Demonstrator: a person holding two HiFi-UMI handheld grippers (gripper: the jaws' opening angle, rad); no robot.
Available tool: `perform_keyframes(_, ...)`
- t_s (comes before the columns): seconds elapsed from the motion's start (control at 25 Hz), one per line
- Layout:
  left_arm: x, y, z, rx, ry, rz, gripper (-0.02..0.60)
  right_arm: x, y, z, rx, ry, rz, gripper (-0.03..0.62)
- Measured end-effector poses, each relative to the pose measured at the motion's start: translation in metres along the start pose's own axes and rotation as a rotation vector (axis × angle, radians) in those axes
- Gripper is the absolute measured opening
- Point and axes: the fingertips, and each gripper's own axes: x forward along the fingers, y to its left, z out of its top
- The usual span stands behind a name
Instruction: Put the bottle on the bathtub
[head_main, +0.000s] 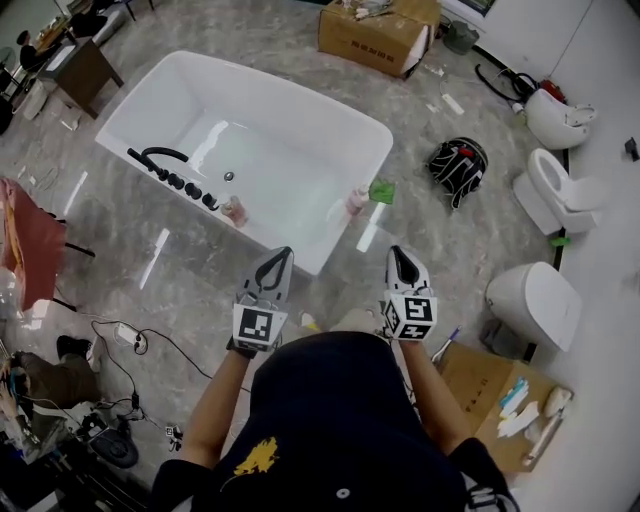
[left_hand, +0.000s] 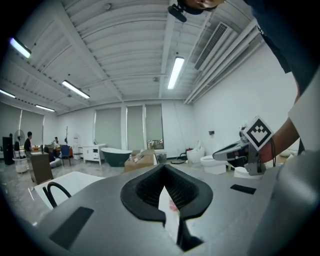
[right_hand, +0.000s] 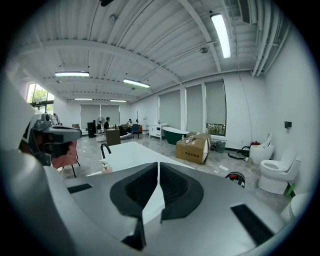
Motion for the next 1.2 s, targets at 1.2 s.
perform_keyframes(1.2, -0.023, 0.0, -0.01, -0.005, -0.003, 0.042, 0.018, -0.014, 0.016, -0.002, -0.029, 0.006, 0.061, 0.002)
